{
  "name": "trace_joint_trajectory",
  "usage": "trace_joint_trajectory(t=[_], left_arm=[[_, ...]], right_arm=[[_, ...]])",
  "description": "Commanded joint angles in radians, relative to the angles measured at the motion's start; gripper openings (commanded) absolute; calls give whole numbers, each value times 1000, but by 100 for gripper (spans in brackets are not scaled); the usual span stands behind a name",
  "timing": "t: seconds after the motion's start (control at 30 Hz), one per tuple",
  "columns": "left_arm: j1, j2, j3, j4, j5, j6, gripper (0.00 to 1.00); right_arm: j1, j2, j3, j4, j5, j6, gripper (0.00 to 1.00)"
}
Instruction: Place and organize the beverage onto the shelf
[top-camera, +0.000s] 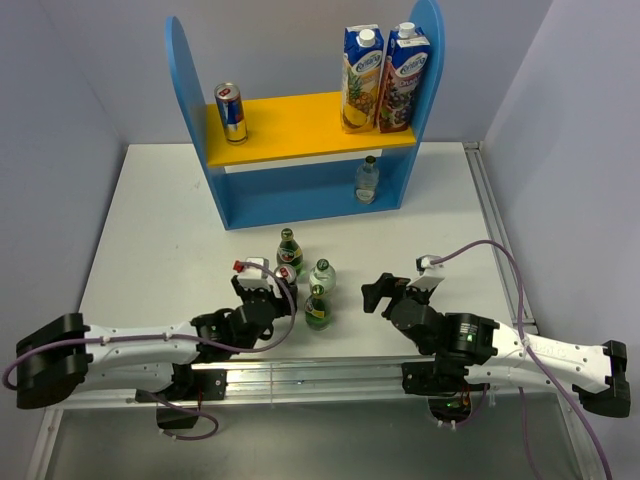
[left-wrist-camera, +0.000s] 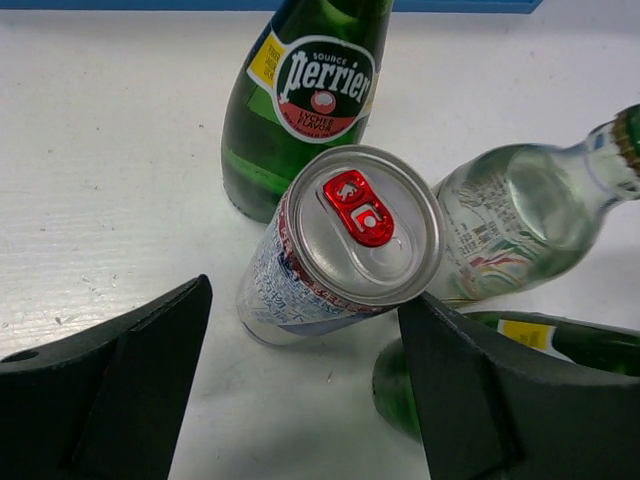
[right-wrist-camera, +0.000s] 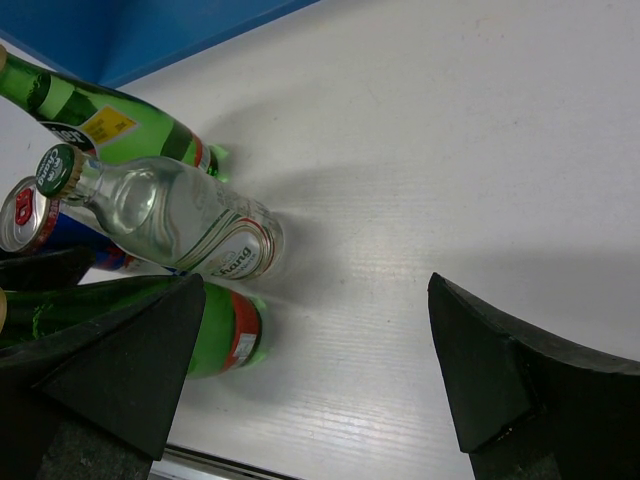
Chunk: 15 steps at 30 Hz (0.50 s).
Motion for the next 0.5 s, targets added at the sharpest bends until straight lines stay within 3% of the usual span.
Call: trace_joint_trajectory(t=[0.0,0.17,0.3,0.43,0.47], left_arm=[[-1,76,0,130,-38,18,81],[30,198,-4,248,-9,67,76],[105,248,-1,346,40,110,65],[200,281,3,412,97,174,44],[223,300,17,420,112,183,34]], right_arm=[[5,3,-1,25,42,12,99],[7,-3,-2,25,44,15,99],[7,-6,-4,27,45,12,99],[8,-4,-4,25,47,13,99],[7,-3,-5,25,47,15,99]])
